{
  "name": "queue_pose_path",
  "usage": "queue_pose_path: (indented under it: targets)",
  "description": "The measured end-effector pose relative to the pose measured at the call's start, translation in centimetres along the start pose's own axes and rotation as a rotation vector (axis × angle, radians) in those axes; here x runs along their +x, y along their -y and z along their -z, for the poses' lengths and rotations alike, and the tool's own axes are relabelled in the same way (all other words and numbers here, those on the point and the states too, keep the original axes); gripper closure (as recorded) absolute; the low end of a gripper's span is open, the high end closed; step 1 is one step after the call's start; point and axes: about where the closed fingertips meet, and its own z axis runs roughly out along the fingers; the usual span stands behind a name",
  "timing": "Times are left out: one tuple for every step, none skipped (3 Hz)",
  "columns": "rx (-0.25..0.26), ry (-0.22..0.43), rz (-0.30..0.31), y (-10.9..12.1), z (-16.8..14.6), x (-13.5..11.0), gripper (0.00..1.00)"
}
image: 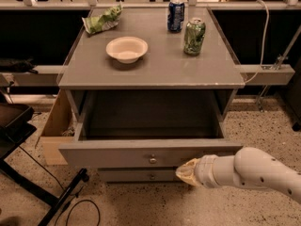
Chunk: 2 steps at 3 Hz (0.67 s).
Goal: Close top drawer
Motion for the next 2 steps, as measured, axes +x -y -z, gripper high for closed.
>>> queue_pose_path:
  targets:
    - [0.002, 0.004, -0.001, 0.0, -0.3, 0.1, 1.0]
    - [0.019, 0.026, 0.009, 0.8, -2.6, 1.0, 1.0]
